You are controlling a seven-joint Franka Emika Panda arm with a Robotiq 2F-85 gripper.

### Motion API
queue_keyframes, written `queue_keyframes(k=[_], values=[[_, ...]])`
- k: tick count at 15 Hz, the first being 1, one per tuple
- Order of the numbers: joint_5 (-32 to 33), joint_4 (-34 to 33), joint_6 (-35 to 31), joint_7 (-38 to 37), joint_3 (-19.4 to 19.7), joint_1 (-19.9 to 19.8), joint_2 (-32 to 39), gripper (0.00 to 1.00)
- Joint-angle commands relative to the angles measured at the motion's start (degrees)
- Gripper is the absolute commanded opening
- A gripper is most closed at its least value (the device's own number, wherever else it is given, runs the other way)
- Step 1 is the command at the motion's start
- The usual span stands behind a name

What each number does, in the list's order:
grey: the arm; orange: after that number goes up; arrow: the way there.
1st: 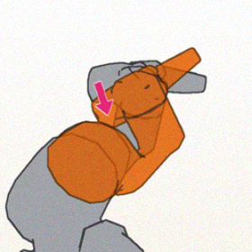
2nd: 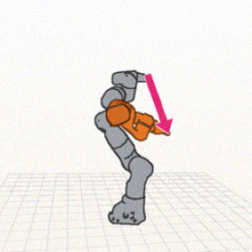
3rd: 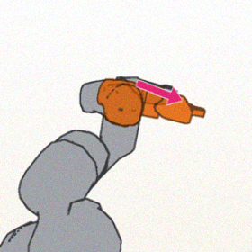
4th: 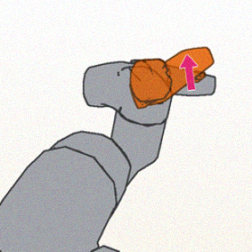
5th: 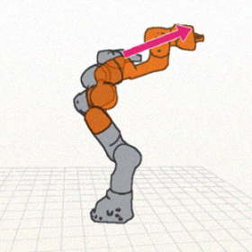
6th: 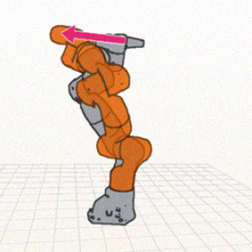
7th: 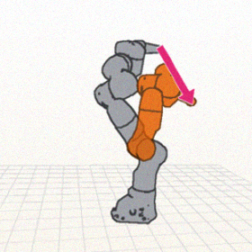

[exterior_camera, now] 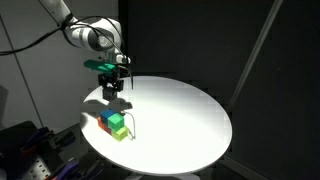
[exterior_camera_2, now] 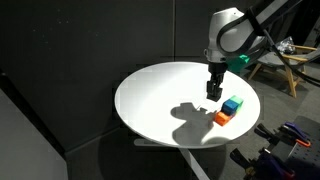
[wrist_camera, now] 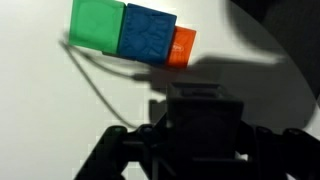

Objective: Put the grey building block on the table

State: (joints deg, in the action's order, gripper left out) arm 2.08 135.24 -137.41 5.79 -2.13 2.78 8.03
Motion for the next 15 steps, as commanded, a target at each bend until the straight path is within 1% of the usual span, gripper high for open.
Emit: queue_keyframes(k=[1,3,10,15], values=[[2.1,-2.3,-1.2,-1.4,0.4,-0.2,2.5,0.24],[2.6,-2.8,-1.8,-1.5,0.6,-0.2,3.6,0.24],[0.9,-5.0,-2.6,0.0,1.0,-1.2,7.1,0.24],[1.4,-6.1,-3.7,-0.5,1.4,-1.5,8.9,0.24]])
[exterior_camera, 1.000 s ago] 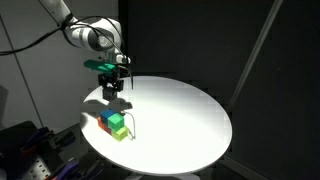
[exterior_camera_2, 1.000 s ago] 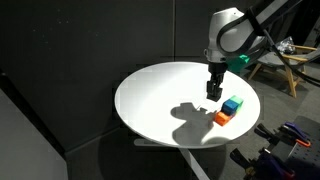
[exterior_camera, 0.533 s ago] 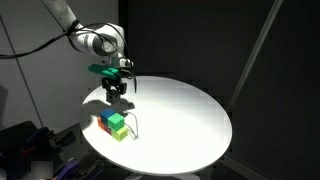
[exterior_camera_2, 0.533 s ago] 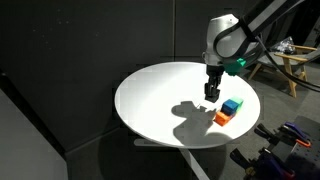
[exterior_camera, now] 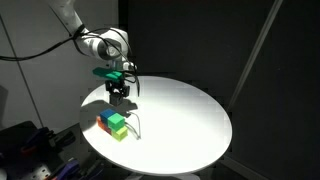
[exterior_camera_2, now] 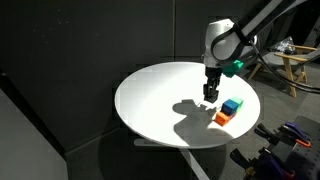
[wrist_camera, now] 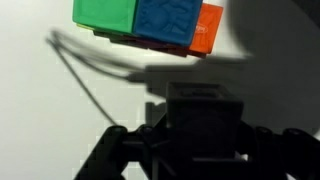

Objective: Put the grey building block on the table

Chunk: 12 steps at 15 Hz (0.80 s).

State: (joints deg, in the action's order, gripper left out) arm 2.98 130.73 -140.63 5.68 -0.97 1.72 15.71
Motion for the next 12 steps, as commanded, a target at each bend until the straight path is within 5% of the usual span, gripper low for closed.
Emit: queue_keyframes(k=[1,12], values=[[0.5,-1.8,-0.7,-0.5,0.3,-0.5,1.5,0.24],[-1.1,-2.4,-2.9,-3.3,1.8,-1.8,3.8,0.24]])
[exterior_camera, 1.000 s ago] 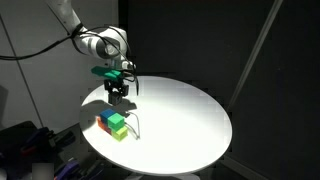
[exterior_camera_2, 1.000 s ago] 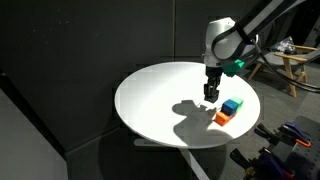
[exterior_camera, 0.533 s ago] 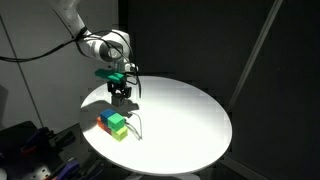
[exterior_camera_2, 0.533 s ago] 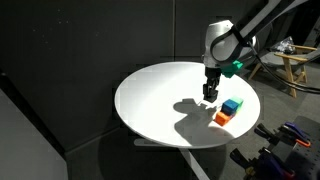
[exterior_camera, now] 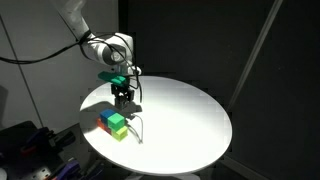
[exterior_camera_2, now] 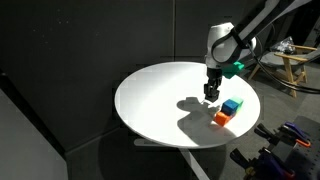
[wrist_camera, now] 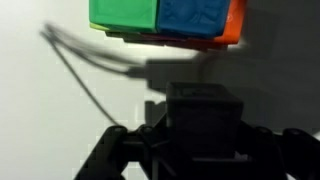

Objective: Put the grey building block on the table

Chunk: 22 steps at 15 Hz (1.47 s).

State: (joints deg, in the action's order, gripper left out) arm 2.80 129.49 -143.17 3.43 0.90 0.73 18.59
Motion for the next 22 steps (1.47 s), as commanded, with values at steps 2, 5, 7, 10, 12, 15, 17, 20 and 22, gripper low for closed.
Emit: queue_keyframes(k=[2,5,7,10,12,15,17,20,22], values=[[-1.2,-1.2,-0.5,-0.9,-0.1,-1.2,1.4,0.24],[-1.3,-1.6,-0.6,-0.6,0.0,-1.7,2.1,0.24],[-1.2,-1.8,-0.7,-0.5,0.1,-1.9,2.4,0.24],[-0.8,-1.9,-0.7,-0.4,0.1,-2.0,2.8,0.24],[-0.5,-1.9,-0.8,-0.6,0.2,-1.8,2.9,0.74],[-0.4,-1.8,-0.9,-0.7,0.2,-1.7,3.1,0.96],[-0.4,-1.5,-0.8,-0.6,0.1,-1.7,2.8,1.0],[-0.8,-0.7,-0.1,-0.2,-0.2,-1.8,1.7,1.0],[-1.3,-0.1,0.7,0.1,-0.6,-1.8,0.6,1.0]])
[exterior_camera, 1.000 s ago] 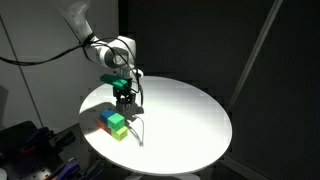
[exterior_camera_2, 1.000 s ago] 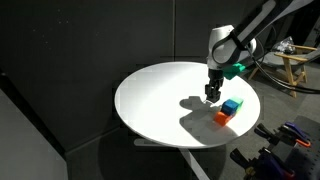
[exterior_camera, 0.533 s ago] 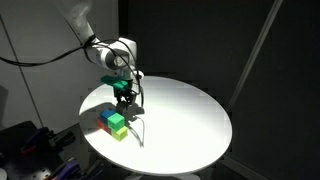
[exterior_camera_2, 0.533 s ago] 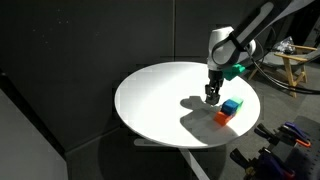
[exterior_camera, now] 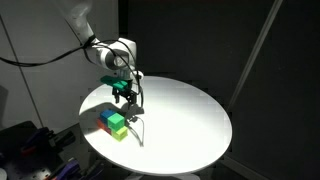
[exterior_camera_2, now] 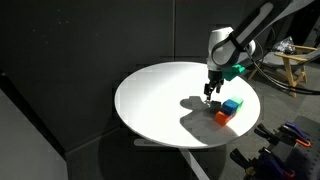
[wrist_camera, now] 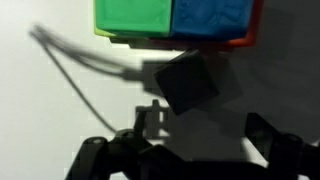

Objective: Put the grey building block on the table

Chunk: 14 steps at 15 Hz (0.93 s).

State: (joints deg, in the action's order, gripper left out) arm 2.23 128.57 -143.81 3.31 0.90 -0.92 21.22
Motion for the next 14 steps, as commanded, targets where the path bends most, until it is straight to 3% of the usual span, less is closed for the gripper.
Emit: queue_keyframes(k=[1,14], values=[[-0.8,1.1,1.6,0.3,-0.7,-0.2,-2.5,1.0],[1.0,7.6,7.5,-2.1,-1.2,1.5,-13.4,1.0]])
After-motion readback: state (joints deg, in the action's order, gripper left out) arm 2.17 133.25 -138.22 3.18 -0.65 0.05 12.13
